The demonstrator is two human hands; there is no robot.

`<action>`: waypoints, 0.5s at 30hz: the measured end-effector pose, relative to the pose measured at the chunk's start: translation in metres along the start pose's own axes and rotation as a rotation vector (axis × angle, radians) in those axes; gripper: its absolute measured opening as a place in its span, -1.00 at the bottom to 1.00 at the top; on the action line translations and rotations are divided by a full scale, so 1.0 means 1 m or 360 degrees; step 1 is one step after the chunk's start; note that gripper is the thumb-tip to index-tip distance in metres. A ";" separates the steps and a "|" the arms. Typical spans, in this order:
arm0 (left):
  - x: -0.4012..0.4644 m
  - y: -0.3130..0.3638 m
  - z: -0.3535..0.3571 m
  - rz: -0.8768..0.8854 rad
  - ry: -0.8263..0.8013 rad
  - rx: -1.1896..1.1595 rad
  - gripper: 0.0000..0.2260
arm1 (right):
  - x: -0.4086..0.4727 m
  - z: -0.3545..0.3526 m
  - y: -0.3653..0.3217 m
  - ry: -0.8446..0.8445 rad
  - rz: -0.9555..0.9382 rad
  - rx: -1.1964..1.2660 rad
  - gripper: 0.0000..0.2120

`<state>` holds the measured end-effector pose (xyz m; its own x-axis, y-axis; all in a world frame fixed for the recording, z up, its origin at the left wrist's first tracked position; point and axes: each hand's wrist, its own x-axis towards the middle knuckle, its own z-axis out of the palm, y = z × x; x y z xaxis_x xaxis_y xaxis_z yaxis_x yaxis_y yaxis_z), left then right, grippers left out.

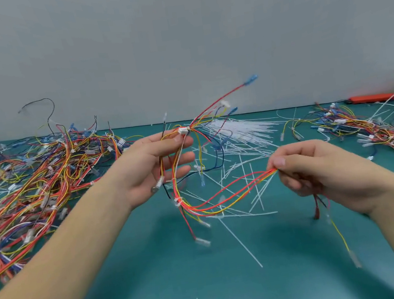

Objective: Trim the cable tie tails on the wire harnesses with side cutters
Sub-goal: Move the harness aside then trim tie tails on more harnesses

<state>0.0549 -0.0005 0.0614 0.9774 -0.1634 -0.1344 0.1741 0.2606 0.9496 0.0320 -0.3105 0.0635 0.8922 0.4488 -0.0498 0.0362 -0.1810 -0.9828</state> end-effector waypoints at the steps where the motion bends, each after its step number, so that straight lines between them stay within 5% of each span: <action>1: 0.000 -0.001 0.002 -0.0070 0.0035 -0.0048 -0.87 | -0.002 -0.001 -0.001 -0.0137 -0.0001 0.0069 -0.73; 4: 0.000 0.000 0.004 -0.0296 0.0042 -0.0222 -0.80 | -0.006 -0.003 -0.001 -0.0309 -0.0021 0.0211 -0.58; 8: -0.003 0.009 0.003 -0.0372 -0.0009 -0.0376 -0.61 | -0.006 -0.008 -0.002 -0.0216 -0.0028 0.0386 -0.68; 11: -0.005 0.013 0.000 -0.0374 -0.0059 -0.0400 -0.53 | -0.001 -0.013 -0.003 0.0269 -0.0053 0.0197 -0.89; 15: -0.008 0.017 0.000 -0.0356 -0.0141 -0.0483 -0.50 | 0.005 -0.031 -0.002 0.0800 0.0028 0.0384 -0.72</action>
<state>0.0495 0.0051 0.0783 0.8994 -0.3263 -0.2908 0.4223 0.4770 0.7708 0.0509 -0.3351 0.0711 0.9988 -0.0361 -0.0339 -0.0322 0.0475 -0.9984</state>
